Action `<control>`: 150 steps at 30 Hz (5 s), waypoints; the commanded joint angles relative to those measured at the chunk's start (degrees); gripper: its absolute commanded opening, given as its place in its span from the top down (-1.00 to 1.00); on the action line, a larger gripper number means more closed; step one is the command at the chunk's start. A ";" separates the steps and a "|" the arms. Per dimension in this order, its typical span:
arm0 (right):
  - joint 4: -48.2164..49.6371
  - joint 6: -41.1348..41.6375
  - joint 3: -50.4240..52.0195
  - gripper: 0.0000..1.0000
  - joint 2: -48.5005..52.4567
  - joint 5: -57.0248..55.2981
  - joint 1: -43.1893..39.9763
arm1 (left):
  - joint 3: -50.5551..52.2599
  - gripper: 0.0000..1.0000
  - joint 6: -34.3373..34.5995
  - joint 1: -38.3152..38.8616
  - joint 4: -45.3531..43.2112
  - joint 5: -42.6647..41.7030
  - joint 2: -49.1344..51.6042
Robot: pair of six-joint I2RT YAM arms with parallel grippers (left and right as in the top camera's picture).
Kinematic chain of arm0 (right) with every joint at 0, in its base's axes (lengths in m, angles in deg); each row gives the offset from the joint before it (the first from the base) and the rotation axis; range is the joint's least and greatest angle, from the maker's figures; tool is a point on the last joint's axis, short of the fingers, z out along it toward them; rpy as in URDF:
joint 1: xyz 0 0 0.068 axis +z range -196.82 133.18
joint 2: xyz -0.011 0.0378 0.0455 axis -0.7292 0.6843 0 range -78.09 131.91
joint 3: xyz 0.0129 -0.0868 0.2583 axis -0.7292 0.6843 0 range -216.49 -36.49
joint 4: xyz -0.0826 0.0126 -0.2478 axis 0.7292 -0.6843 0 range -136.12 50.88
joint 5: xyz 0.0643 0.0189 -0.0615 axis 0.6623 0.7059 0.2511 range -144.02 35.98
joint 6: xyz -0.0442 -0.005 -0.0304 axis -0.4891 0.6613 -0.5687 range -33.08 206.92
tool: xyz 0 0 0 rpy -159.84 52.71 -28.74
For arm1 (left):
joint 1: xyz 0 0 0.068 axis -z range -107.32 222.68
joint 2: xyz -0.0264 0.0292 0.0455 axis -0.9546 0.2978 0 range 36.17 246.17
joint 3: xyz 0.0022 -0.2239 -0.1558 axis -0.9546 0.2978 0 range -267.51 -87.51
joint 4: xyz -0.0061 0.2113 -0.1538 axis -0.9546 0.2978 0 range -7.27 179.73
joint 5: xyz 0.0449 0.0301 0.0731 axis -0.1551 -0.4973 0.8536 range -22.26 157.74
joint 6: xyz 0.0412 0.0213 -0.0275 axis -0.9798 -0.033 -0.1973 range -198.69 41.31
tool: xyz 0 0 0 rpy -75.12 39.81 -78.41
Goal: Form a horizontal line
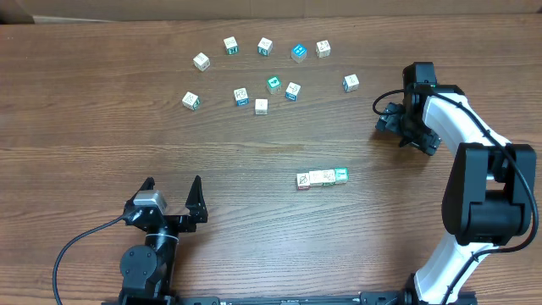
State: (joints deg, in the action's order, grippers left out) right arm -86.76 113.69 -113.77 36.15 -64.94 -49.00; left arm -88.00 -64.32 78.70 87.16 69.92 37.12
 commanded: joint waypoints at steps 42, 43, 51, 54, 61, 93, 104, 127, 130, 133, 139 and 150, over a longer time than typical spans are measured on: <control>0.04 0.22 0.17 -1.00 -2.29 -0.42 -0.20 | 0.20 -0.99 -1.55 0.37 -0.09 -0.31 -0.72; 0.04 0.24 0.17 -1.00 -2.51 -0.39 -0.17 | 0.20 -0.99 -1.55 0.37 -0.09 -0.31 -0.72; 0.02 0.22 0.17 -1.00 -8.90 -0.42 -0.15 | 0.20 -0.99 -1.55 0.37 -0.11 -0.31 -0.72; 0.02 0.22 0.17 -1.00 -12.44 -0.42 -0.15 | 0.20 -0.99 -1.55 0.37 -0.11 -0.31 -0.72; 0.02 0.22 0.17 -1.00 -21.03 -0.39 -0.15 | 0.20 -0.99 -1.55 0.37 -0.11 -0.31 -0.72; 0.00 0.22 0.17 -1.00 -24.11 -0.42 -0.15 | 0.20 -0.99 -1.55 0.37 -0.11 -0.31 -0.72; 0.00 0.22 0.17 -1.00 -24.13 -0.42 -0.15 | 0.20 -0.99 -1.55 0.37 -0.11 -0.31 -0.72; 0.00 0.22 0.17 -1.00 -28.15 -0.42 -0.13 | 0.20 -0.99 -1.55 0.37 -0.11 -0.31 -0.72; 0.00 0.22 0.17 -1.00 -28.15 -0.42 -0.13 | 0.20 -0.99 -1.55 0.37 -0.11 -0.31 -0.72; 0.00 0.22 0.20 -1.00 -28.15 -0.42 -0.13 | 0.20 -0.99 -1.55 0.37 -0.11 -0.31 -0.72; 0.00 0.22 0.20 -1.00 -28.24 -0.42 -0.15 | 0.20 -0.99 -1.55 0.37 -0.11 -0.31 -0.72; -0.02 0.22 0.17 -1.00 -30.47 -0.42 -0.15 | 0.20 -0.98 -1.55 0.37 -0.11 -0.31 -0.72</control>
State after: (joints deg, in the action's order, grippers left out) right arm -86.89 113.67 -113.72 8.89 -64.94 -49.00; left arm -88.00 -64.32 78.70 87.16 69.92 37.12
